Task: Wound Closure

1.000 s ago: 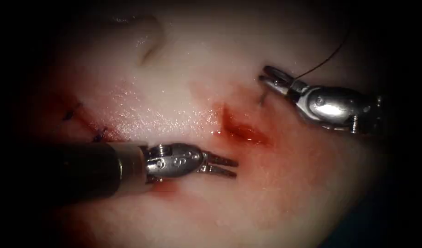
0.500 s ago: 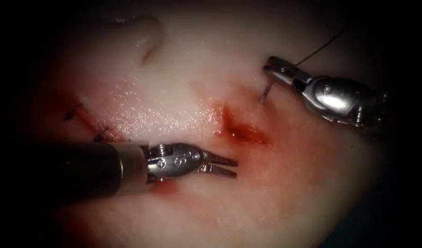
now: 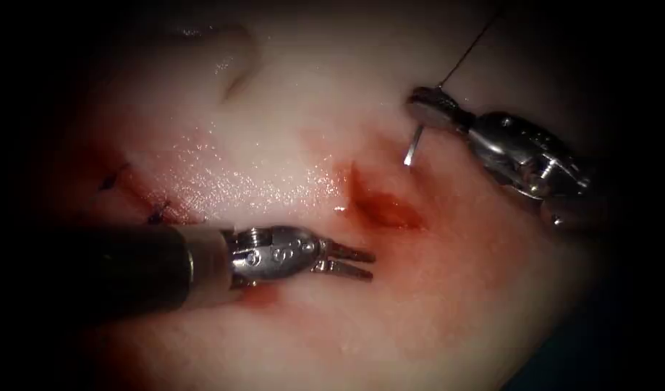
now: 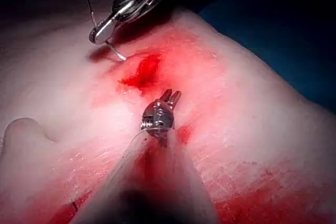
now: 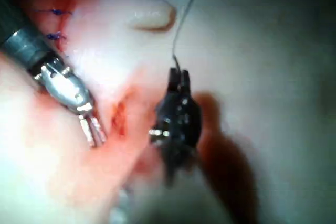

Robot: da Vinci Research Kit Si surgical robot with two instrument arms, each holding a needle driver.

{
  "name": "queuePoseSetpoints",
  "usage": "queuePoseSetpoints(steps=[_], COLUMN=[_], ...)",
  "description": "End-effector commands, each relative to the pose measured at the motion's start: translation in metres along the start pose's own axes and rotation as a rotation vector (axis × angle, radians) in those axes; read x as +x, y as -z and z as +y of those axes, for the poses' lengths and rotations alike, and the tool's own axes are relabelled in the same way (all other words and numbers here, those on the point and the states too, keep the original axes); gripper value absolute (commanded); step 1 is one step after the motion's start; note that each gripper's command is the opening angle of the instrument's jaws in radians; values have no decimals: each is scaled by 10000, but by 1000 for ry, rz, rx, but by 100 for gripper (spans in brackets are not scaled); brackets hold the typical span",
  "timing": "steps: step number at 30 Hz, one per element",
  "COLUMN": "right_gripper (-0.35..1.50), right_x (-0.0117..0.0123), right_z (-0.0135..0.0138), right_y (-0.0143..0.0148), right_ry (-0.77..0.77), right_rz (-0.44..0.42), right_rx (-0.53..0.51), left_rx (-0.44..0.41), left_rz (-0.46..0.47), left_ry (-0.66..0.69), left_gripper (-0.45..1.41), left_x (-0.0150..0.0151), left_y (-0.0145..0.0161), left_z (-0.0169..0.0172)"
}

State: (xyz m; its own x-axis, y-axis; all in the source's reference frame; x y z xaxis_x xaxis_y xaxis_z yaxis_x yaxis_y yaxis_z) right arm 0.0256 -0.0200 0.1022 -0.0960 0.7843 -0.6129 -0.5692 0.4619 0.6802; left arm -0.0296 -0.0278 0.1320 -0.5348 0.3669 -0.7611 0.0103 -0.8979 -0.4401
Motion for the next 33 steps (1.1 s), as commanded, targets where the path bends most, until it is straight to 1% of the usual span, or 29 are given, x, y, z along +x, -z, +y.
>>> queuePoseSetpoints(steps=[1, 8, 17, 21, 25, 33], right_gripper=[-35, -35, -35, -35, -35, -35], right_x=[-3, -11, -26, -21, -14, -13], right_z=[-2, -4, -8, -3, 7, 7], right_y=[-7, -12, -18, -15, -8, -9], right_ry=[-15, -90, -191, -162, -165, -172], right_rz=[-10, -65, -119, -100, -71, -61], right_rx=[-2, 4, 61, 19, -13, -27], left_rx=[-2, -2, -5, -5, -5, -8], left_rz=[0, 0, 0, 0, 0, 0], left_ry=[0, 0, 0, 0, 0, 0], left_gripper=[14, 12, 12, 12, 12, 12], left_x=[-3, -3, -4, -4, -4, -4], left_y=[-8, -8, -8, -8, -8, -8], left_z=[0, 0, 1, 1, 1, 2])
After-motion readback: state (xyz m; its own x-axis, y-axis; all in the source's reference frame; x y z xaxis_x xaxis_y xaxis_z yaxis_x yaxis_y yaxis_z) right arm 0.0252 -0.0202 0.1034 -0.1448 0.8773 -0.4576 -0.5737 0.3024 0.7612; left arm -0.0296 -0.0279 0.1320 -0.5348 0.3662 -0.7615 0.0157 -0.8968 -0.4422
